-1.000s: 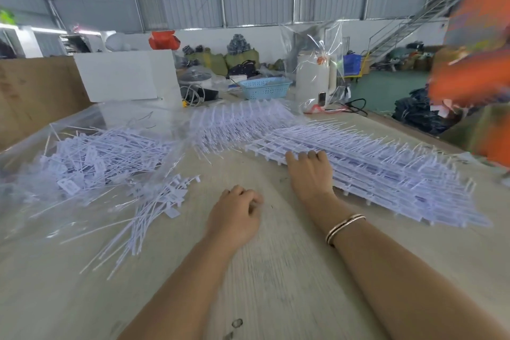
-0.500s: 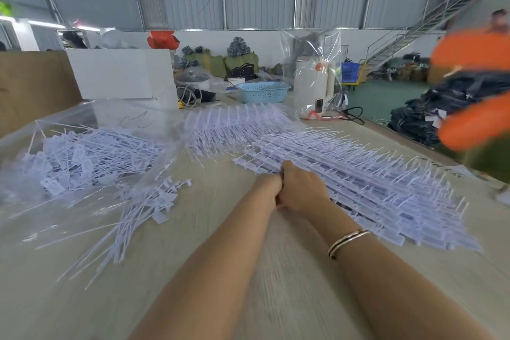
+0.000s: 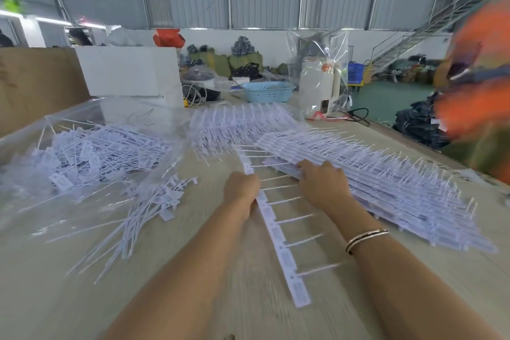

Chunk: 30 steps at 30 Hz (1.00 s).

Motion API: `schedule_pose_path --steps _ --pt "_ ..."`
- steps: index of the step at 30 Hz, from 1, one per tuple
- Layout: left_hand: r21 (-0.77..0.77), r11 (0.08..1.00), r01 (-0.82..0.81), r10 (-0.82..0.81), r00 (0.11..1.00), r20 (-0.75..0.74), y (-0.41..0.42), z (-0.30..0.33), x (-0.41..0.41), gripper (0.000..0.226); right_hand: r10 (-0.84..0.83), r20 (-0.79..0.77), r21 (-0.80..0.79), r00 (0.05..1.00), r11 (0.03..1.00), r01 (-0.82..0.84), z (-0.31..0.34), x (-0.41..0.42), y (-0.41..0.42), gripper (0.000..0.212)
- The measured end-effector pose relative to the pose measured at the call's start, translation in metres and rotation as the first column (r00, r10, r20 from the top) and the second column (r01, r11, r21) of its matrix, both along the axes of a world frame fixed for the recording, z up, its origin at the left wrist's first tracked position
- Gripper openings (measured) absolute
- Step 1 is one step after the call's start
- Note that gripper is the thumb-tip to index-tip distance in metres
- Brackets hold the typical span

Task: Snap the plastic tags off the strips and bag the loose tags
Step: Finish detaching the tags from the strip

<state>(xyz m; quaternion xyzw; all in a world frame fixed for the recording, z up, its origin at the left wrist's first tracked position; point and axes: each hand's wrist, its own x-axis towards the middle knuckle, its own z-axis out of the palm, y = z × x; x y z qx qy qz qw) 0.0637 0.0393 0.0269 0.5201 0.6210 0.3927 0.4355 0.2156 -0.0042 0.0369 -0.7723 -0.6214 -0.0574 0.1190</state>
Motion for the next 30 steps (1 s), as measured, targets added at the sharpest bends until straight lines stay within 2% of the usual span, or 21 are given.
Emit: schedule_pose_path --steps 4,7,9,11,13,15,17,19,22,24,26,28,29,30 --pt "0.002 0.997 0.080 -0.080 0.996 -0.040 -0.003 -0.001 -0.022 0.019 0.045 0.094 -0.061 0.995 0.997 -0.039 -0.011 -0.007 0.002 0.041" --pt "0.134 0.987 0.083 -0.056 0.979 -0.195 -0.008 0.003 -0.047 0.028 -0.002 0.065 0.009 0.998 1.000 0.002 -0.012 -0.006 0.004 0.044" --pt "0.153 0.982 0.107 -0.064 0.963 -0.261 -0.008 0.009 -0.069 0.026 -0.018 0.044 0.019 0.999 1.000 0.017 -0.012 -0.005 0.004 0.043" --pt "0.097 0.982 0.162 -0.124 0.940 -0.319 -0.007 0.019 -0.085 0.019 -0.015 0.001 0.058 1.000 0.998 0.015 -0.009 -0.008 0.002 0.040" --pt "0.012 0.975 0.220 -0.199 0.906 -0.374 -0.007 0.029 -0.093 0.019 0.018 -0.083 0.164 0.996 0.986 -0.005 -0.004 -0.012 0.001 0.034" --pt "-0.073 0.961 0.266 -0.273 0.882 -0.383 -0.010 0.036 -0.096 0.016 0.112 -0.176 0.303 0.978 0.951 -0.054 -0.001 -0.020 0.001 0.031" --pt "-0.113 0.961 0.254 -0.278 0.868 -0.412 -0.009 0.041 -0.098 0.019 0.220 -0.252 0.362 0.942 0.925 -0.119 -0.002 -0.032 0.001 0.029" --pt "-0.047 0.974 0.221 -0.217 0.862 -0.458 -0.004 0.044 -0.100 0.019 0.290 -0.303 0.300 0.908 0.933 -0.198 -0.008 -0.042 0.005 0.031" --pt "0.052 0.984 0.171 -0.139 0.916 -0.377 0.007 0.047 -0.108 0.017 0.259 -0.354 0.118 0.899 0.966 -0.232 -0.020 -0.044 0.008 0.039" --pt "0.017 0.990 0.142 -0.128 0.935 -0.330 0.011 0.049 -0.118 0.017 0.198 -0.421 0.027 0.885 0.978 -0.206 -0.022 -0.036 0.010 0.045" --pt "-0.036 0.987 0.155 -0.159 0.951 -0.266 0.012 0.052 -0.128 0.019 0.140 -0.479 0.001 0.867 0.987 -0.159 -0.023 -0.027 0.012 0.046" --pt "-0.086 0.977 0.195 -0.212 0.931 -0.297 0.010 0.055 -0.133 0.021 0.137 -0.545 0.089 0.827 0.990 -0.105 -0.021 -0.024 0.011 0.047" --pt "-0.103 0.969 0.226 -0.248 0.907 -0.339 0.007 0.056 -0.132 0.021 0.163 -0.618 0.177 0.769 0.982 -0.066 -0.022 -0.023 0.012 0.043" --pt "-0.101 0.957 0.272 -0.289 0.871 -0.396 0.003 0.056 -0.130 0.021 0.208 -0.744 0.263 0.635 0.965 -0.007 -0.021 -0.026 0.011 0.033"
